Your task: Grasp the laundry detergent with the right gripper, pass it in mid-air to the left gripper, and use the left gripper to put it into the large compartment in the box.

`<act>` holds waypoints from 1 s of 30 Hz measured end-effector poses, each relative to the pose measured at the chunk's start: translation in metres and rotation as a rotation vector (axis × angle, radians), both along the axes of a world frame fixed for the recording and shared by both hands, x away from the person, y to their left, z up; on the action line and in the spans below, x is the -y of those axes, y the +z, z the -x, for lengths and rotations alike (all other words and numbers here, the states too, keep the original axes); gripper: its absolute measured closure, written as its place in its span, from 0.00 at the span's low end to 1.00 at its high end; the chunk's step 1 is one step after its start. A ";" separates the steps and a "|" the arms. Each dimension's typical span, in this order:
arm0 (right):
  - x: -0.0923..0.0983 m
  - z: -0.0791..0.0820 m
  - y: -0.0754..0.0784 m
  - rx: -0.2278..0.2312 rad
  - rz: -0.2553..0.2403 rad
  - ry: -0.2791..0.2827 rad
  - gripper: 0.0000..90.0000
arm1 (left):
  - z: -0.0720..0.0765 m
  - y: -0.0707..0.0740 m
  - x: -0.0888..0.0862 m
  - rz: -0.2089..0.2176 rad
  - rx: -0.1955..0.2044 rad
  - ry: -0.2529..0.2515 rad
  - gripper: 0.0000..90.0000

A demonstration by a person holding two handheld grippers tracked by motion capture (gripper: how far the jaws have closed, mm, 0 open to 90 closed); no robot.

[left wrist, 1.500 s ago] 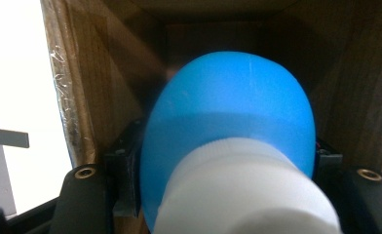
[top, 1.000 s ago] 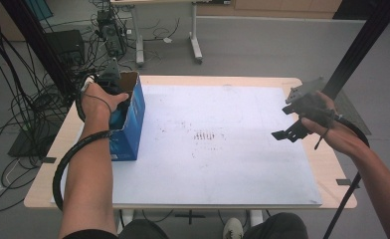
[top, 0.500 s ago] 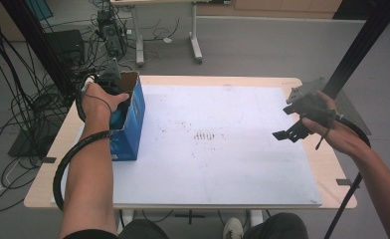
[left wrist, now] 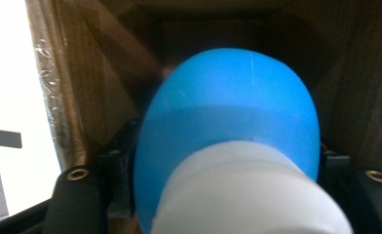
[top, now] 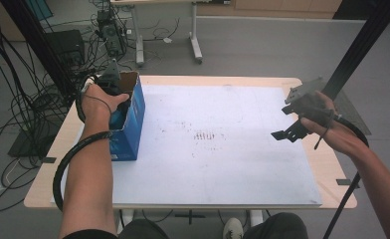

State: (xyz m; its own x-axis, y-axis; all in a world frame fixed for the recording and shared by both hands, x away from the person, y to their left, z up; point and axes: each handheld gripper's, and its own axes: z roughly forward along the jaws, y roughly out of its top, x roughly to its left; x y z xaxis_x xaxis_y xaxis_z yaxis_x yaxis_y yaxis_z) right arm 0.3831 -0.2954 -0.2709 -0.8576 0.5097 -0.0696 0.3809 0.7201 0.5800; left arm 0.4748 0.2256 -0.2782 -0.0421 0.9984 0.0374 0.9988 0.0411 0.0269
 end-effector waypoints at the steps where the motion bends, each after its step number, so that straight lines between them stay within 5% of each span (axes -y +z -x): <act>1: 0.000 0.000 0.000 0.000 -0.001 0.000 0.00 | 0.000 0.000 0.000 0.003 -0.004 -0.002 0.35; 30: -0.014 0.000 0.006 0.014 -0.006 0.025 0.00 | 0.016 0.039 0.006 -0.028 0.061 -0.042 0.31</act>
State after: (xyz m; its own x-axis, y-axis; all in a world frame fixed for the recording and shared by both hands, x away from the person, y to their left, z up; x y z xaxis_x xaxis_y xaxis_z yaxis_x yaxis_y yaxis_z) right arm 0.3835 -0.2812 -0.2648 -0.8691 0.4883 -0.0790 0.3544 0.7261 0.5892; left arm 0.4589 0.2194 -0.2394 -0.0033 0.9980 0.0635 0.9961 -0.0023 0.0887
